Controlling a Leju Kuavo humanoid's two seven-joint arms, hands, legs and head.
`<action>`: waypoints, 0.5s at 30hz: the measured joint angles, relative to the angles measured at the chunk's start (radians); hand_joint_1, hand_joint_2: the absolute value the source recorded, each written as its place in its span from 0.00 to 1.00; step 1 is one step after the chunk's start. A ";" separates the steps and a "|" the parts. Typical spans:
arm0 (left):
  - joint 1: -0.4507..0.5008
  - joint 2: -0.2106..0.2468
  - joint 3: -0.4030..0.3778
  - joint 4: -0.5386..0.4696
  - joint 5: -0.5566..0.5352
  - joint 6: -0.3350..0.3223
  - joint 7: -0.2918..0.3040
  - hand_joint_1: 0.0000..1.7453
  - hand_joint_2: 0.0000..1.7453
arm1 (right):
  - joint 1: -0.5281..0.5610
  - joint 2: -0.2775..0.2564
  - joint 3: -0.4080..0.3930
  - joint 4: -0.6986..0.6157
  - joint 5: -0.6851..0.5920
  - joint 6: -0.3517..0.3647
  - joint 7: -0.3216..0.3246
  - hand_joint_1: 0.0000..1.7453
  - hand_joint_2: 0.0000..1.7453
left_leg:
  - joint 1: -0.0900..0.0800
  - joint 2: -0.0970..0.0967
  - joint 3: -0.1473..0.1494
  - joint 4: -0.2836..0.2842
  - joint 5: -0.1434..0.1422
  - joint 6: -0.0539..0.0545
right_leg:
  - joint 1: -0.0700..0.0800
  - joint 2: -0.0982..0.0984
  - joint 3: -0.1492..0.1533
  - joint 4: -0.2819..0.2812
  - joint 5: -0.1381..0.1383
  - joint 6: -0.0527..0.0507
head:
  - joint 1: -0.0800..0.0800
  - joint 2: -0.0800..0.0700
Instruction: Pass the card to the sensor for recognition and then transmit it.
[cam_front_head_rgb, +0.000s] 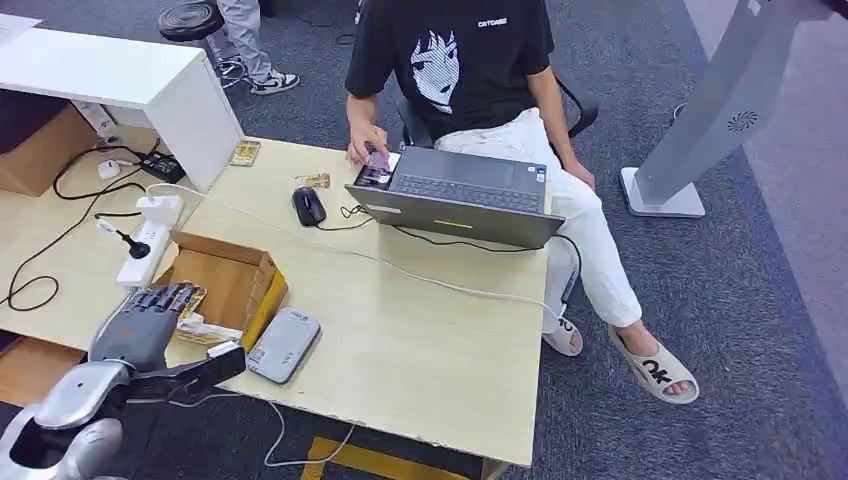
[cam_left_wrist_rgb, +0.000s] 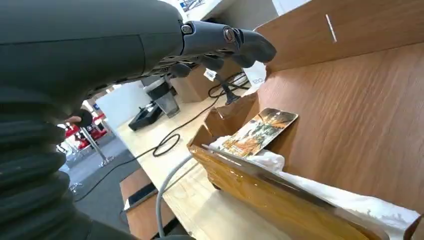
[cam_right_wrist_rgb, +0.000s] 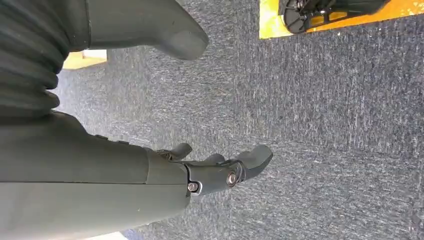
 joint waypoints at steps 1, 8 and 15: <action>0.000 -0.003 0.000 0.003 -0.003 0.000 0.000 0.00 1.00 | 0.000 0.000 -0.003 0.000 0.012 0.000 -0.005 0.00 1.00 | 0.000 0.000 0.000 0.000 0.000 0.000 | 0.000 0.000 0.000 0.000 0.000 0.000 | 0.000 0.000; -0.003 -0.028 0.000 0.039 -0.024 0.023 0.000 0.00 1.00 | -0.001 0.002 -0.033 0.005 0.064 0.000 -0.029 0.00 1.00 | 0.000 -0.001 0.000 0.000 0.000 0.000 | 0.000 -0.001 0.000 0.000 0.000 0.000 | 0.000 0.000; -0.006 -0.055 0.000 0.067 -0.041 0.056 -0.014 0.00 1.00 | -0.014 0.002 -0.073 0.011 0.097 0.000 -0.048 0.00 1.00 | 0.000 -0.001 0.000 0.000 0.000 0.000 | 0.000 -0.001 0.001 0.000 0.000 0.000 | 0.000 0.000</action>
